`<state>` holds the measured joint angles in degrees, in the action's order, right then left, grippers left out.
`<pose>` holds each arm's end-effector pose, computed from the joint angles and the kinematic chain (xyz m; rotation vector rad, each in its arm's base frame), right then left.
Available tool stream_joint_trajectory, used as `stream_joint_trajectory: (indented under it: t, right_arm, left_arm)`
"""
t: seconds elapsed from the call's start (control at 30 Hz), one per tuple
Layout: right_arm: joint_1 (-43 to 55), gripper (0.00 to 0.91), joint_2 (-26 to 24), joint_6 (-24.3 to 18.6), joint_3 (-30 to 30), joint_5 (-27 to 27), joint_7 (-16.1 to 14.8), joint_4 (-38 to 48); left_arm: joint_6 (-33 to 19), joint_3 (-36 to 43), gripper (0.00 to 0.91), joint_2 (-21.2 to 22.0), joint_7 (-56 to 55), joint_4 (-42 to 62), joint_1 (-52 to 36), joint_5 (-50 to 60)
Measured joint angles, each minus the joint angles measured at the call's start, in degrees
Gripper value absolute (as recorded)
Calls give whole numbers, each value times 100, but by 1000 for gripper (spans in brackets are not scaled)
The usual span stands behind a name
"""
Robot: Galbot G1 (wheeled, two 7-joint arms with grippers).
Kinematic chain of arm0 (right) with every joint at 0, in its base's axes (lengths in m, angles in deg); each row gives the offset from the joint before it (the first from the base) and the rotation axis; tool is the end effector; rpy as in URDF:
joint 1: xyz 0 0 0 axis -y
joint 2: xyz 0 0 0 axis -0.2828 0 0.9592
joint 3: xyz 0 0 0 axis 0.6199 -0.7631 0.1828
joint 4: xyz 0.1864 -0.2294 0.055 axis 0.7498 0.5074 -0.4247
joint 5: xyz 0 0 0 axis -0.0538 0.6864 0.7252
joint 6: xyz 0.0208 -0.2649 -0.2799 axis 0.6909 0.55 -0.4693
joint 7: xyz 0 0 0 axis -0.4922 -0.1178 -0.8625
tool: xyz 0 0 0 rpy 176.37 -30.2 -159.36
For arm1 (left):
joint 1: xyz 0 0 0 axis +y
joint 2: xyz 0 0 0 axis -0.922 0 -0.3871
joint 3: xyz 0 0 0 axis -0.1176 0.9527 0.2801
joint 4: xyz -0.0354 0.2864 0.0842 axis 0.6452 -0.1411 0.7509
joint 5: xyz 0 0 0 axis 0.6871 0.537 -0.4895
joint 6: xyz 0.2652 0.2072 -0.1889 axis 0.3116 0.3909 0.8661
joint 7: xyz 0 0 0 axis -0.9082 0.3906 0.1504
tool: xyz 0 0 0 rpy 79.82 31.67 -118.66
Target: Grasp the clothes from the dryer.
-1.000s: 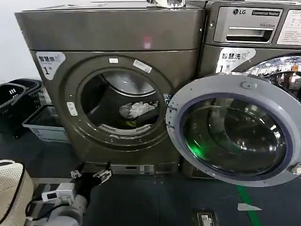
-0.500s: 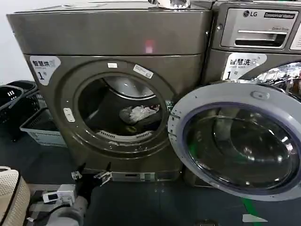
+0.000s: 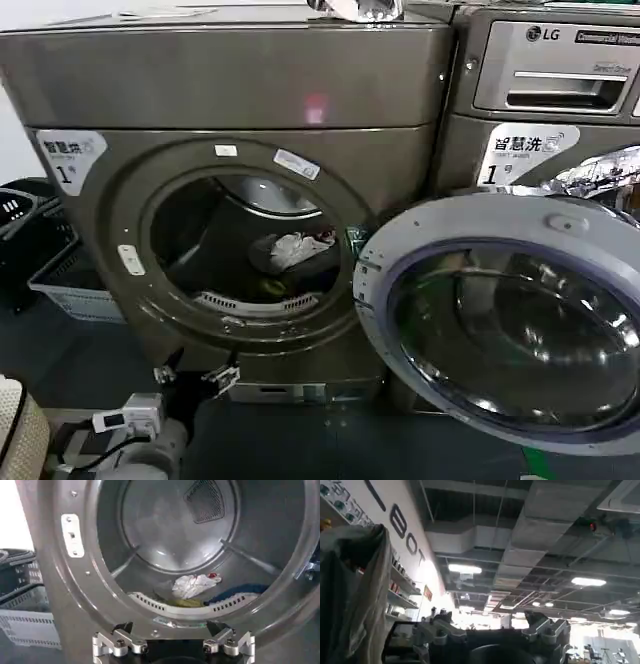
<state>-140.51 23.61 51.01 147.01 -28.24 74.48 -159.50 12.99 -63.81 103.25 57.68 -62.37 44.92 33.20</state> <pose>-0.1480 -0.4458 0.0017 2.0366 1.9513 -0.6067 0.2417 0.0090 -0.1261 0.0370 -2.8092 -0.0446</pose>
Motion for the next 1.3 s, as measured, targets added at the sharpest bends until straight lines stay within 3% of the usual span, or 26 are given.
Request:
stream_joint_trajectory:
  t: [1.3]
  right_arm:
    - [7, 907, 58, -31, -32, 22, 14, -26]
  left_arm:
    - [0, 104, 907, -44, -29, 39, -58, 31]
